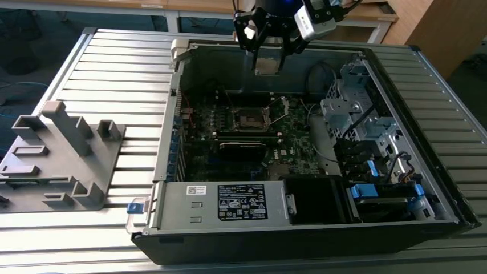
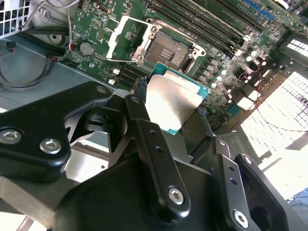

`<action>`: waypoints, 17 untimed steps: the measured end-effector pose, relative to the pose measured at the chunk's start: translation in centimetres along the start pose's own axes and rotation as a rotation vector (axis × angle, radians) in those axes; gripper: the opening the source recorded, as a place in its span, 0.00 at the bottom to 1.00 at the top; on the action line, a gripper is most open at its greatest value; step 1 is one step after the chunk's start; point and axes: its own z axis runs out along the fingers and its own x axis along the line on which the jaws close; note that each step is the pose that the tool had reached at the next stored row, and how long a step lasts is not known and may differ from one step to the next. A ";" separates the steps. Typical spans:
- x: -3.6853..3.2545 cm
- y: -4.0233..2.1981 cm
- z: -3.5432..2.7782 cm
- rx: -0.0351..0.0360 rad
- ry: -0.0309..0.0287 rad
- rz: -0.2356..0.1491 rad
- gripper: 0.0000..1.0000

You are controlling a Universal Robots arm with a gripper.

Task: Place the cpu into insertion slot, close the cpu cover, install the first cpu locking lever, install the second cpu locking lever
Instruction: 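Place the cpu into insertion slot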

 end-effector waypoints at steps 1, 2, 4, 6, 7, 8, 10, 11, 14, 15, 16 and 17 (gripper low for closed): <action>0.00 0.00 0.02 -0.0002 -0.0001 0.000 0.54; 0.00 0.00 0.04 -0.0002 -0.0001 0.000 0.54; 0.00 -0.02 0.25 0.0000 0.0000 0.000 0.54; 0.00 -0.02 0.27 0.0000 0.0000 0.000 0.54; 0.00 -0.02 0.28 -0.0001 0.0000 0.000 0.54; 0.00 -0.03 0.32 -0.0002 -0.0001 0.000 0.54; 0.00 -0.04 0.40 -0.0001 0.0000 0.000 0.54; 0.00 -0.04 0.45 -0.0001 0.0000 0.000 0.54; 0.00 -0.05 0.53 0.0001 0.0001 0.000 0.54; 0.00 -0.05 0.53 0.0002 0.0001 0.000 0.54; 0.00 -0.05 0.53 0.0002 0.0001 0.000 0.54; 0.00 -0.05 0.54 0.0001 0.0001 0.000 0.54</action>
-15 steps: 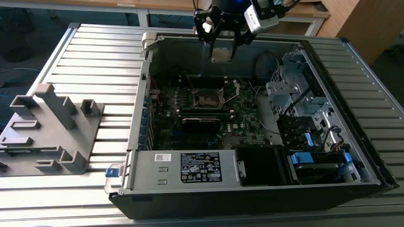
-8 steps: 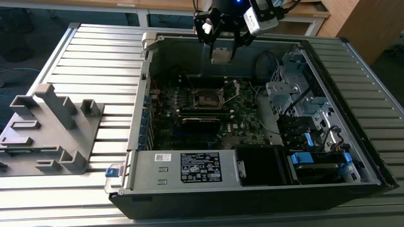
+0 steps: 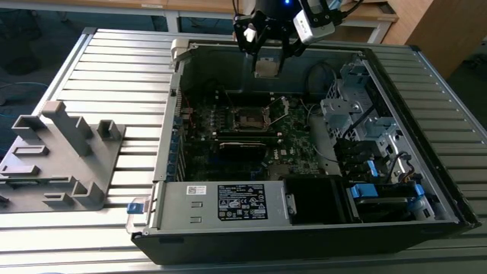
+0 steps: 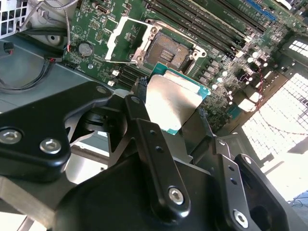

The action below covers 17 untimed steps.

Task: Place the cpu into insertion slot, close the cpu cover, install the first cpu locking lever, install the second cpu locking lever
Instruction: 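Place the cpu into insertion slot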

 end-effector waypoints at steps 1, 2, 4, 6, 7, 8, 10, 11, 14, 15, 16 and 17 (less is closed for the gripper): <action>0.00 0.00 0.05 -0.0004 -0.0001 0.000 0.54; 0.00 -0.01 0.13 -0.0005 -0.0002 0.000 0.54; 0.00 -0.03 0.32 -0.0002 -0.0001 0.000 0.54; -0.01 -0.05 0.54 -0.0002 -0.0001 0.000 0.54; -0.01 -0.05 0.63 -0.0001 -0.0001 0.000 0.54; -0.01 -0.06 0.67 0.0000 0.0000 0.000 0.54; -0.01 -0.06 0.70 0.0002 0.0001 0.000 0.54; -0.01 -0.06 0.71 0.0001 0.0001 0.000 0.54; -0.01 -0.07 0.87 -0.0001 -0.0001 0.000 0.54; -0.01 -0.07 0.86 0.0000 0.0000 0.000 0.54; -0.01 -0.07 0.87 -0.0001 0.0000 0.000 0.54; -0.01 -0.07 0.87 -0.0001 -0.0001 0.000 0.54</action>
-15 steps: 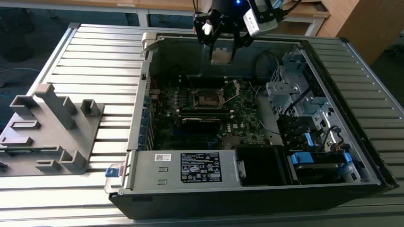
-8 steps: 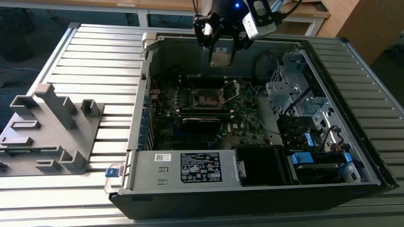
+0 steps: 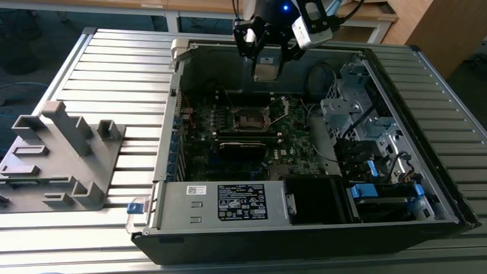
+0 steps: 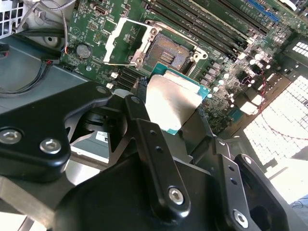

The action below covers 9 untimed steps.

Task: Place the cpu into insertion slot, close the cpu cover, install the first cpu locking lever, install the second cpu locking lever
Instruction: 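Place the cpu into insertion slot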

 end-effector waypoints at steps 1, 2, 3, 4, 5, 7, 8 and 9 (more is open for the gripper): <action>0.00 0.00 0.00 0.0001 0.0000 0.000 0.54; 0.00 0.00 0.00 0.0000 0.0000 0.000 0.54; 0.00 0.00 0.00 0.0000 0.0000 0.000 0.54; 0.00 0.00 0.01 0.0000 0.0000 0.000 0.54; 0.00 0.00 0.04 -0.0003 -0.0001 0.000 0.54; 0.00 -0.02 0.18 -0.0003 -0.0001 0.000 0.54; -0.01 -0.02 0.28 -0.0001 0.0000 0.000 0.54; -0.01 -0.04 0.42 0.0001 0.0000 0.000 0.54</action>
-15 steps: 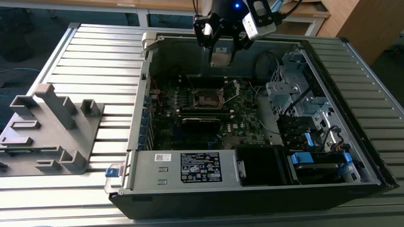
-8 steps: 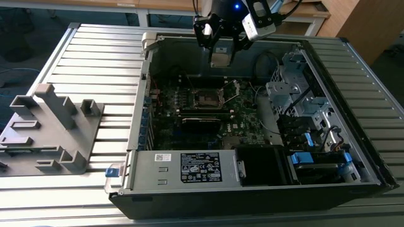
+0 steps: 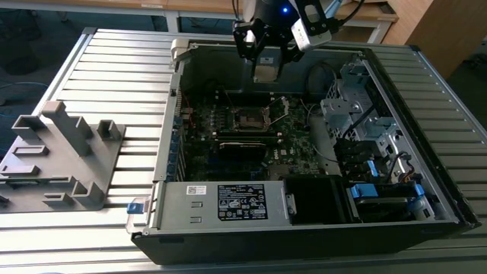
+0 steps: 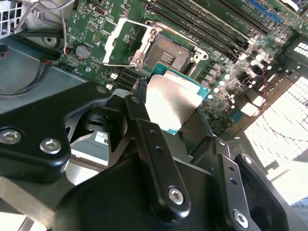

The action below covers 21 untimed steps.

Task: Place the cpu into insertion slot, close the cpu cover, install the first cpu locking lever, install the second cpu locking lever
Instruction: 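Place the cpu into insertion slot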

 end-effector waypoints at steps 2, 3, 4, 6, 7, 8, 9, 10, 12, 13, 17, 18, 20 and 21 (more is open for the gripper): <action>0.00 -0.02 0.24 0.0004 0.0000 0.000 0.54; 0.00 -0.03 0.37 0.0018 0.0000 0.000 0.54; 0.01 -0.05 0.51 0.0028 0.0000 0.000 0.54; 0.04 -0.07 0.82 0.0041 -0.0001 0.000 0.54; 0.06 -0.09 0.96 0.0044 -0.0001 0.000 0.54; 0.10 -0.10 1.12 0.0045 -0.0001 0.000 0.54; 0.13 -0.12 1.29 0.0046 -0.0002 0.000 0.54; 0.16 -0.14 1.47 0.0046 -0.0002 0.000 0.54; 0.26 -0.17 1.85 0.0046 -0.0004 0.000 0.54; 0.31 -0.19 2.03 0.0045 -0.0006 0.000 0.54; 0.49 -0.24 2.65 0.0044 -0.0016 0.000 0.54; 0.50 -0.25 2.66 0.0047 -0.0014 0.000 0.54; 0.50 -0.25 2.67 0.0048 -0.0016 0.000 0.54; 0.53 -0.26 2.77 0.0043 -0.0032 0.000 0.54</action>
